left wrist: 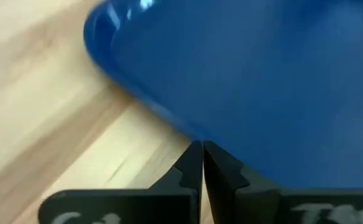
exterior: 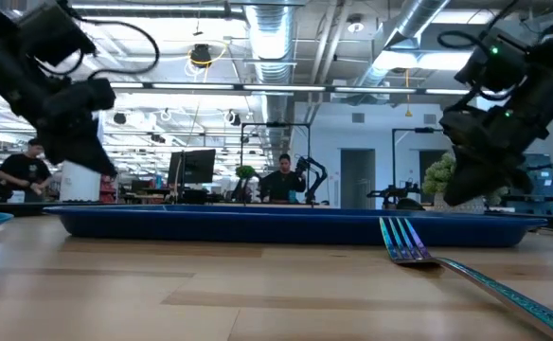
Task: Pick and place plate/cup/fork/spoon on tray
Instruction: Put the black spoon on the right of the blue serving tray
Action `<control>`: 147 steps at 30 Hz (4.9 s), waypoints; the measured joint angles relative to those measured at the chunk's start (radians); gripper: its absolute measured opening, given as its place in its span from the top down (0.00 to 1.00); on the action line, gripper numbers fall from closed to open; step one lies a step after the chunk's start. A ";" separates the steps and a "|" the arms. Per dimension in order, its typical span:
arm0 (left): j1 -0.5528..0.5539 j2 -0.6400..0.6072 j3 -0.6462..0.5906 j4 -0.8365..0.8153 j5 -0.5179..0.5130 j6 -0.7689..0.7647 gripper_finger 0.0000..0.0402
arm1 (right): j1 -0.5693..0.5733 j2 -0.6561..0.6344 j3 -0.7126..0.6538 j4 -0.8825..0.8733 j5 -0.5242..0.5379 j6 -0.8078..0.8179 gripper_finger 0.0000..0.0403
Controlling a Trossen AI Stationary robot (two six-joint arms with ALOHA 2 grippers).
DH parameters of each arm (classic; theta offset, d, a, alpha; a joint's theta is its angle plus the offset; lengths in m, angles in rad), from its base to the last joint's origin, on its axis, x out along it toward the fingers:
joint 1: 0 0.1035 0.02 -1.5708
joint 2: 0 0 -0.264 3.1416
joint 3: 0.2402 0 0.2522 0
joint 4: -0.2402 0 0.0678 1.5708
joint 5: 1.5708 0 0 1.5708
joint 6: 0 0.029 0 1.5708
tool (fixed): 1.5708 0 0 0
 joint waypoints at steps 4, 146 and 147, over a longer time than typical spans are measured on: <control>0.000 -0.109 -0.066 0.118 0.040 0.041 1.00 | 0.004 0.000 0.088 -0.119 0.029 -0.079 0.86; 0.000 -0.264 -0.226 0.509 0.086 0.241 1.00 | -0.027 0.899 0.809 -0.680 -0.129 0.432 0.96; 0.000 -0.264 -0.226 0.509 0.086 0.242 1.00 | -0.028 0.899 0.809 -0.681 -0.129 0.431 0.96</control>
